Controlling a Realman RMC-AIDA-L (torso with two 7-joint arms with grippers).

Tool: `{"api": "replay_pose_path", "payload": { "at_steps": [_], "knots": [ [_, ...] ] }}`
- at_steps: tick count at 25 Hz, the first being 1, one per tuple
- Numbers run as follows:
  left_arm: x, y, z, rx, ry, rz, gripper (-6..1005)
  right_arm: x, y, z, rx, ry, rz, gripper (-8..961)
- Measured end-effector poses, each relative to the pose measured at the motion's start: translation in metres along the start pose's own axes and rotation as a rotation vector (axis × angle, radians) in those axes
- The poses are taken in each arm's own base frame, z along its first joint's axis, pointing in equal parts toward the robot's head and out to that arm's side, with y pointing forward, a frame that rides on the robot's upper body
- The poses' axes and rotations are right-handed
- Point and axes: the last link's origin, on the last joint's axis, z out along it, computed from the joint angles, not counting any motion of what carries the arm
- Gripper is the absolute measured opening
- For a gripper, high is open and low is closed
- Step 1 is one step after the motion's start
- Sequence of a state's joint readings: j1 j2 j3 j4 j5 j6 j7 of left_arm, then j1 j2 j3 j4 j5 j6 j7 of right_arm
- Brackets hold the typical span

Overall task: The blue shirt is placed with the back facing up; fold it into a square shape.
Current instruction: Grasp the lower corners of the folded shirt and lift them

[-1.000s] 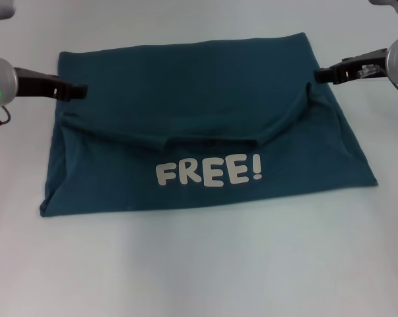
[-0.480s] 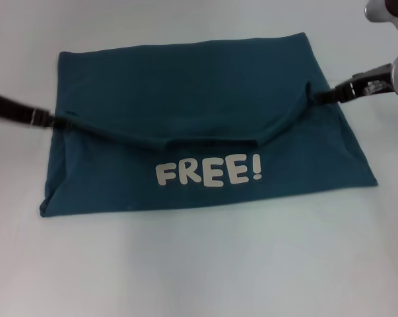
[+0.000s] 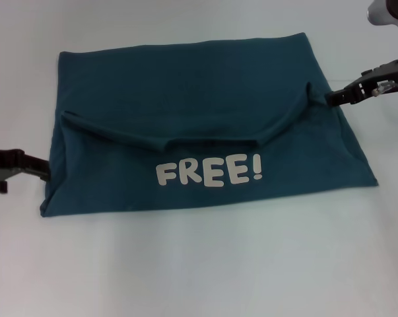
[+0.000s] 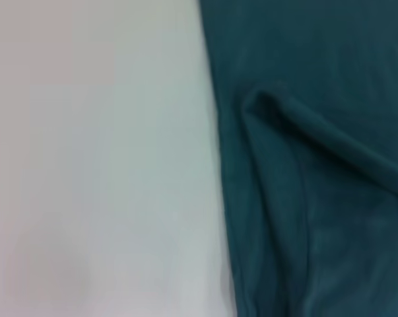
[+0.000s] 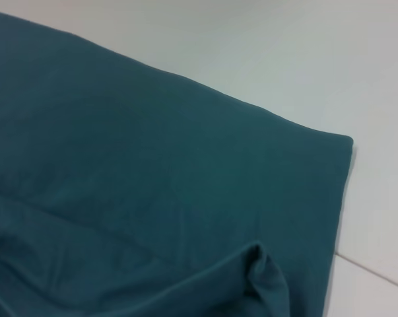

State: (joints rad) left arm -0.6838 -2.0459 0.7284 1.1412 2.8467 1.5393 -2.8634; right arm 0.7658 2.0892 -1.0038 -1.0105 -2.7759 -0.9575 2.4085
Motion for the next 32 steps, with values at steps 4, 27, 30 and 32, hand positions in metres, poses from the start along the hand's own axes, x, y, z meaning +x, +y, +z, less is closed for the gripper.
{"api": "replay_pose_path", "payload": {
  "at_steps": [4, 27, 30, 32],
  "knots": [
    [-0.007, -0.001, 0.009, -0.03, -0.025, -0.059, 923, -0.001, 0.004, 0.001, -0.003, 0.001, -0.026, 930],
    [-0.02, 0.0, 0.047, -0.05, -0.074, -0.136, 922, -0.015, 0.016, 0.001, -0.013, -0.008, -0.087, 929],
    [-0.019, 0.001, 0.048, -0.052, -0.072, -0.137, 922, -0.015, 0.016, 0.0, -0.013, -0.008, -0.089, 929],
    [-0.018, 0.004, 0.049, -0.054, -0.073, -0.133, 922, -0.015, 0.016, 0.0, -0.014, -0.008, -0.09, 929]
  ]
}}
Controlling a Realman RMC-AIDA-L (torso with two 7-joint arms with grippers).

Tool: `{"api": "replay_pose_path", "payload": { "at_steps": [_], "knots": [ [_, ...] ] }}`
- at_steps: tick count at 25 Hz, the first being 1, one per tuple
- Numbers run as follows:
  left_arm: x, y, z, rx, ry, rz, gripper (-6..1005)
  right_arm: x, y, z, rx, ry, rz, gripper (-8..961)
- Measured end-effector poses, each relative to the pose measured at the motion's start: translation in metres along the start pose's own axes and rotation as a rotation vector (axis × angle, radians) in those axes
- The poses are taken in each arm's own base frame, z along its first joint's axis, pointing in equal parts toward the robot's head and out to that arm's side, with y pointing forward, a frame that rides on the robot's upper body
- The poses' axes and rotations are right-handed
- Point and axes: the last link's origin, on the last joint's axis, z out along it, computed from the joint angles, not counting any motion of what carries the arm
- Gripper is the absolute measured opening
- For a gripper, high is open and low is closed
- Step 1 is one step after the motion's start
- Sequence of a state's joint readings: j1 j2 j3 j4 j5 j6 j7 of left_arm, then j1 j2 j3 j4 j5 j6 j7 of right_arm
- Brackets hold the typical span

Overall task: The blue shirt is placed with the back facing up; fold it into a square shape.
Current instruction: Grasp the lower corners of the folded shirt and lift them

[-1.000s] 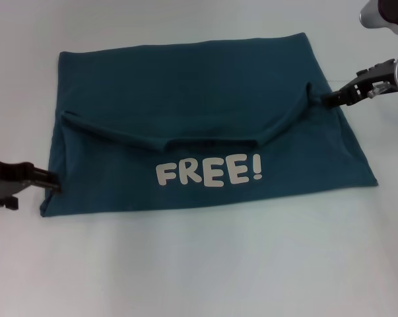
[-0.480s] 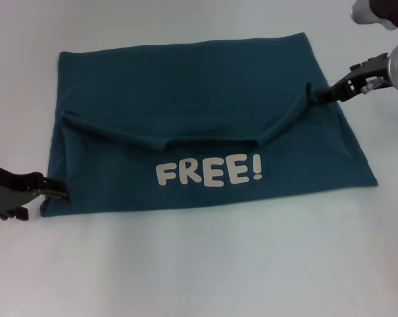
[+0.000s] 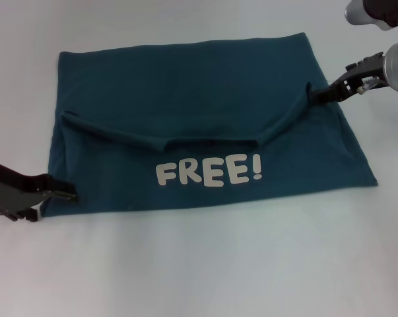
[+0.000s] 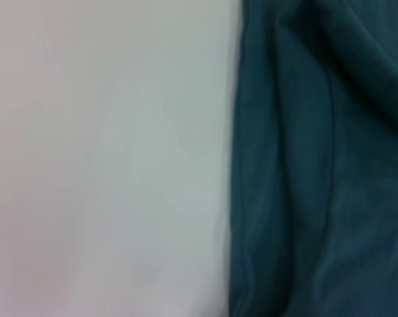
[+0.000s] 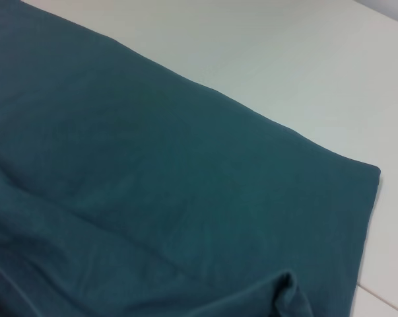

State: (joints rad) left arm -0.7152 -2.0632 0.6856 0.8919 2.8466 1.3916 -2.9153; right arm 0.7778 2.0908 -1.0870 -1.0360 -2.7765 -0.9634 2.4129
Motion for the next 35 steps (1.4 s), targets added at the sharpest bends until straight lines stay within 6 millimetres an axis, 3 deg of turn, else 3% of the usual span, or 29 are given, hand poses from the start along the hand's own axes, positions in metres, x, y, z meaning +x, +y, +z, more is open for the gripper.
{"api": "replay_pose_path", "payload": {
  "at_steps": [24, 35],
  "knots": [
    [0.005, 0.024, 0.014, -0.007, 0.024, 0.126, 866, 0.009, 0.002, 0.002, -0.007, 0.019, 0.004, 928],
    [0.008, 0.03, 0.013, -0.006, 0.029, 0.185, 436, 0.015, -0.001, 0.0, -0.011, 0.031, 0.032, 928]
  ]
}}
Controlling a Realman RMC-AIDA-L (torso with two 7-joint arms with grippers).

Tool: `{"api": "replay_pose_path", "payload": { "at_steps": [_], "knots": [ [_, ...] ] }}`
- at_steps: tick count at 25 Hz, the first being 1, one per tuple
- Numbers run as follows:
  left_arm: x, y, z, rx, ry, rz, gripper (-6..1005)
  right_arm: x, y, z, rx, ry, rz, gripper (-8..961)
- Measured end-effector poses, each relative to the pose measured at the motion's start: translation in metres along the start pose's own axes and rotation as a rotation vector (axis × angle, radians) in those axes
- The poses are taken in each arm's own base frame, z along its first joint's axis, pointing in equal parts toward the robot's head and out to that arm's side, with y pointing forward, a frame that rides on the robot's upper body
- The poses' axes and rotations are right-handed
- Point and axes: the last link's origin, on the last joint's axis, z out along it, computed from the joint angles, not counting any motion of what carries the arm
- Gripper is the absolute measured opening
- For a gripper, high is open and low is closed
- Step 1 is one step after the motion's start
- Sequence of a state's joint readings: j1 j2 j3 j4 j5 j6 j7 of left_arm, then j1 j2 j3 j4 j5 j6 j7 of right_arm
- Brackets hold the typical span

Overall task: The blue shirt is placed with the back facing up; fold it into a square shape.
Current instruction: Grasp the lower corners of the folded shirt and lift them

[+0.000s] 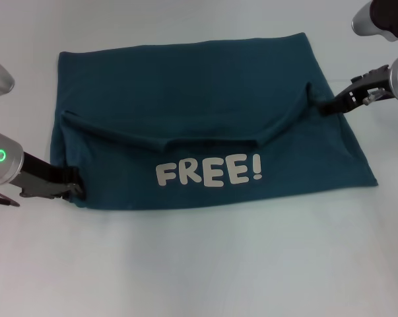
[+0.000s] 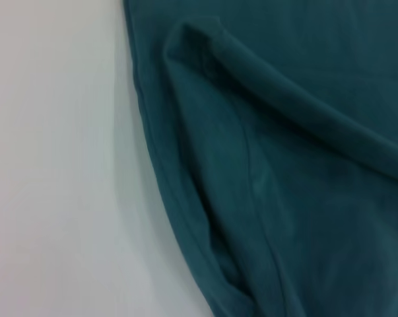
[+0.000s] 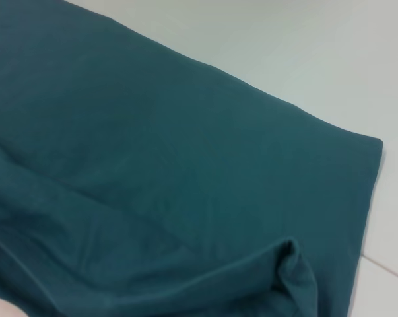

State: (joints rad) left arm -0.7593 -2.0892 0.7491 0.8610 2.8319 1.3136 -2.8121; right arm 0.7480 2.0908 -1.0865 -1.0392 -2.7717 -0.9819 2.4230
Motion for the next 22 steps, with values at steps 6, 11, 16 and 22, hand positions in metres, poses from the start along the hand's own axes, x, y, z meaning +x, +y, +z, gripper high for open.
{"api": "replay_pose_path", "payload": {
  "at_steps": [6, 11, 16, 22],
  "knots": [
    [0.002, 0.002, -0.002, -0.02, 0.006, 0.01, 169, 0.016, -0.003, -0.009, -0.037, 0.083, 0.059, 927],
    [0.001, 0.003, -0.001, -0.034, 0.006, 0.024, 144, 0.052, -0.008, -0.02, -0.05, 0.186, 0.167, 927],
    [0.004, 0.004, -0.004, -0.036, 0.013, 0.039, 145, 0.085, -0.016, -0.037, -0.03, 0.223, 0.273, 925],
    [0.007, 0.008, -0.003, -0.046, 0.018, 0.06, 145, 0.108, -0.01, -0.04, -0.081, 0.208, 0.368, 920]
  ]
}}
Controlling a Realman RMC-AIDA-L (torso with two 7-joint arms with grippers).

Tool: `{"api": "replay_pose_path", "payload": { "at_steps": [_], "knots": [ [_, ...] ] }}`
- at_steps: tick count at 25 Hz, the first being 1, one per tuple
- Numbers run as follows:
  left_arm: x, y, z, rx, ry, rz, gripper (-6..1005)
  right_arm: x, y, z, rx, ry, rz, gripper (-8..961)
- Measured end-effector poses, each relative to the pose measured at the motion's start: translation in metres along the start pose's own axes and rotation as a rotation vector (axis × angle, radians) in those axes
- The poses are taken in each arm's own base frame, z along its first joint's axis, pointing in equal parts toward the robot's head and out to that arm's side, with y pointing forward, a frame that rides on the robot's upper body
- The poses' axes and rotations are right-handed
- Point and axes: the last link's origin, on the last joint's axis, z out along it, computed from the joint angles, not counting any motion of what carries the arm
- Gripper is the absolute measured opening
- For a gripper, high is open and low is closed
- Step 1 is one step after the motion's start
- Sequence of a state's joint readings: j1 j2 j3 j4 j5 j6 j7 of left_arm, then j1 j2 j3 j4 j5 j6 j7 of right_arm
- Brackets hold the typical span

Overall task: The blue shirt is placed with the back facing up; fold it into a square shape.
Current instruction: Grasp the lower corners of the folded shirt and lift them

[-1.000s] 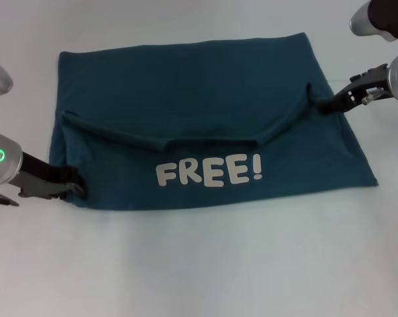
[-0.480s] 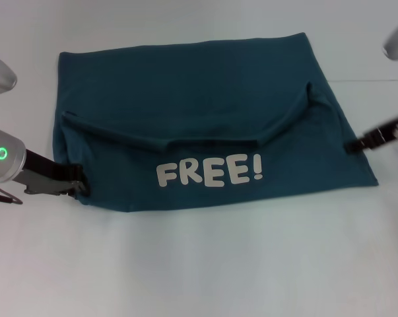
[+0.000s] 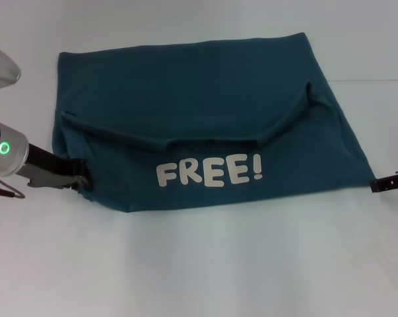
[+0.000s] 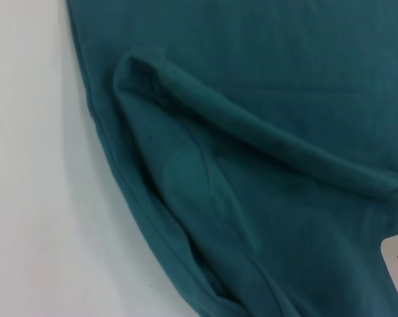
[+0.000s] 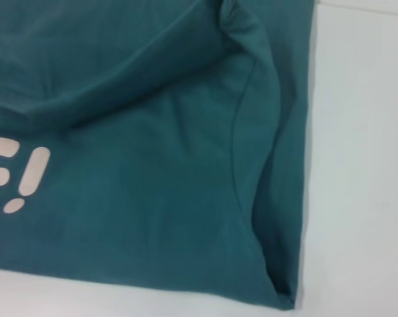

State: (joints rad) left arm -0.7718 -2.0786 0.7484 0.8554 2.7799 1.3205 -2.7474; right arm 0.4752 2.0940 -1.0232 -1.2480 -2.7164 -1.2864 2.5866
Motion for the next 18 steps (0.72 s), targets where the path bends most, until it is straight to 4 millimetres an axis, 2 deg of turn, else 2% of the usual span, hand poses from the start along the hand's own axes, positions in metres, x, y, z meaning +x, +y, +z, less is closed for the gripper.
{"api": "replay_pose_path", "payload": {
  "at_steps": [18],
  "knots": [
    [0.001, 0.002, 0.001, -0.002, 0.004, 0.015, 143, 0.001, 0.001, 0.029, -0.022, -0.042, 0.048, 906]
  ]
}}
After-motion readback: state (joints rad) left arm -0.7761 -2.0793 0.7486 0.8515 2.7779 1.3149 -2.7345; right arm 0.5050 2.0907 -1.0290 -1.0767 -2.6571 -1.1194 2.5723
